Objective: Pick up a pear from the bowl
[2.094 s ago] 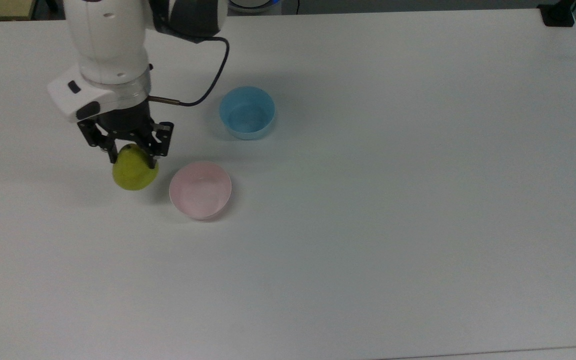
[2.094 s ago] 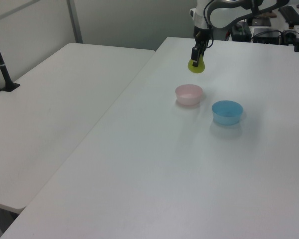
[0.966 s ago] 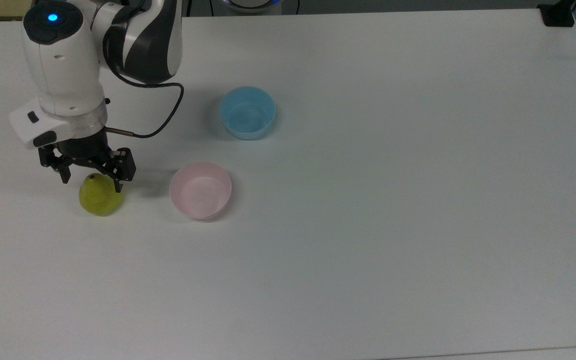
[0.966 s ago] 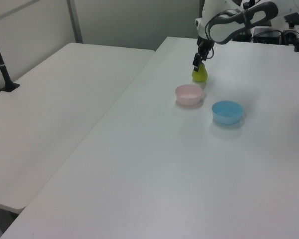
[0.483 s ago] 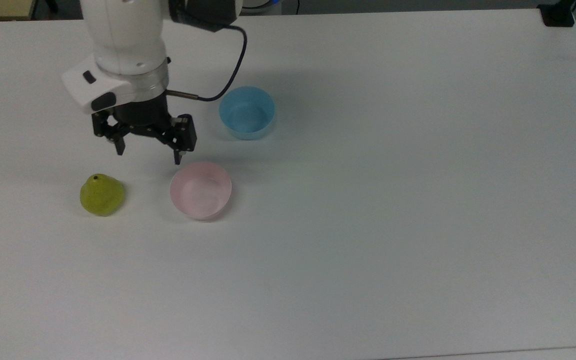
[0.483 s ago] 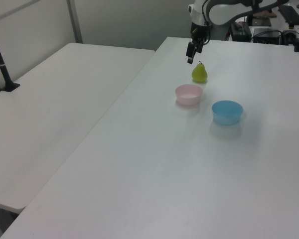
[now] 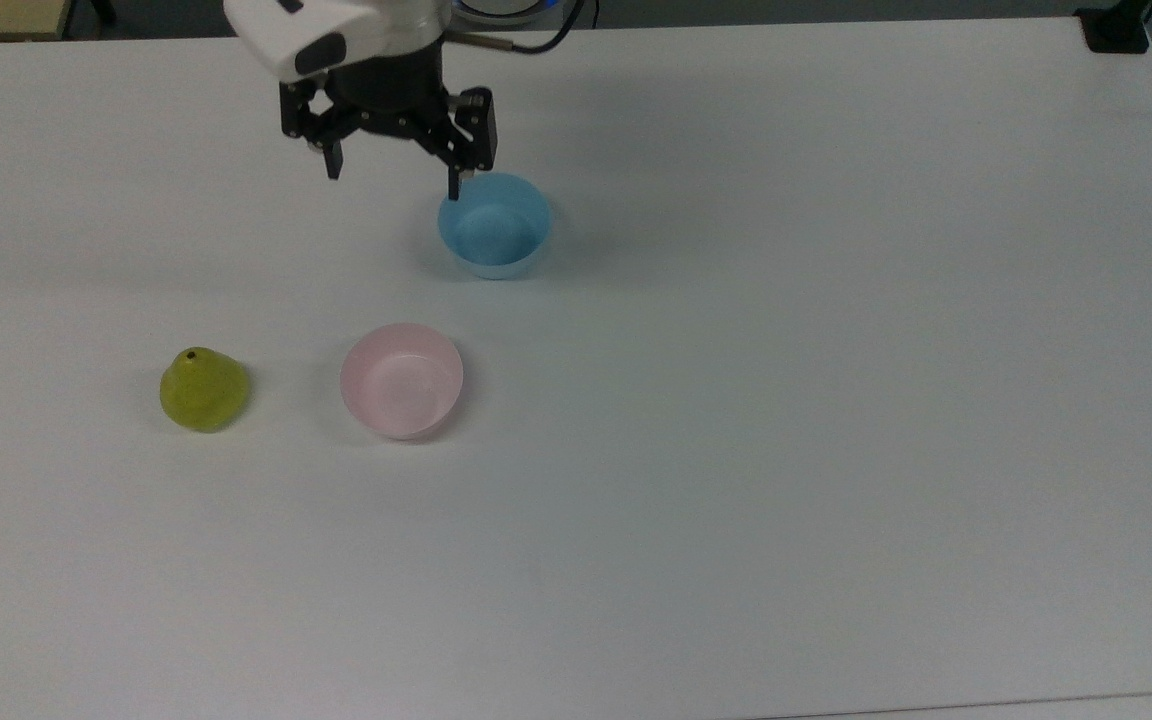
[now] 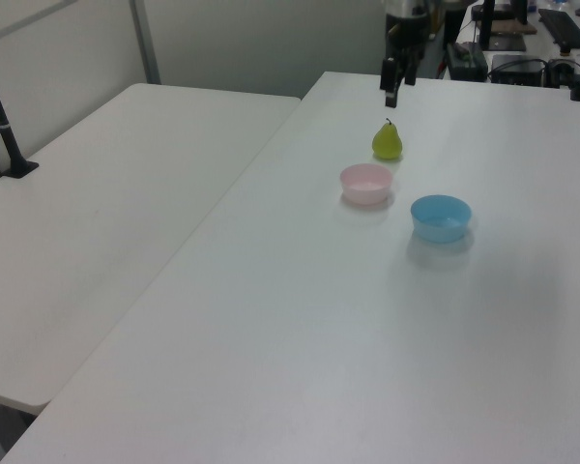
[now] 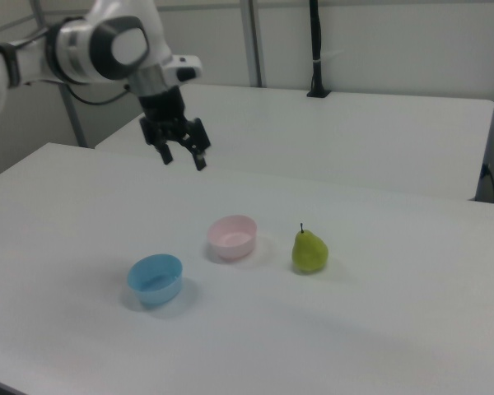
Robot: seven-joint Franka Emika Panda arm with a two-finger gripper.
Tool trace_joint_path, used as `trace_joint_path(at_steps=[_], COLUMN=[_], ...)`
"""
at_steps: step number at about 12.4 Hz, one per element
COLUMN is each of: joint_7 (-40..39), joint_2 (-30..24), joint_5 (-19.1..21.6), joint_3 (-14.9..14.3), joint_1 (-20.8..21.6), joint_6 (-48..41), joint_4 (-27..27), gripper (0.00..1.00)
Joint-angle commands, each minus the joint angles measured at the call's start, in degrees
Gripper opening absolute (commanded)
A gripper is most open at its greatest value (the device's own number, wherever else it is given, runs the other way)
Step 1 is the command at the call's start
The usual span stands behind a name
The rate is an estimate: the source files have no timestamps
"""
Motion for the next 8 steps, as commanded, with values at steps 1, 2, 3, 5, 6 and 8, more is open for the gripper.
trace_joint_path(at_steps=[1,2,3,5,6,8], joint_7=[1.16,1.16,1.16,1.16,1.16,1.07], joint_2=[-10.76,-11.74,-12.71,-13.24,-13.24,-13.86], joint_5=[0.32,0.33,0.33,1.29,1.29,1.38], joint_3=[-0.86,-0.87,-0.87,-0.96,-0.96,-0.96], joint_1=[3.98,4.35,4.35,4.35,4.35,4.35], joint_6=[-3.43,-4.83,-5.63,-7.04,-8.26,-9.15], joint_4=[-9.53,-10.59,-11.3,-11.13,-10.96,-10.78], gripper=[1.0,1.0,1.0,1.0,1.0,1.0])
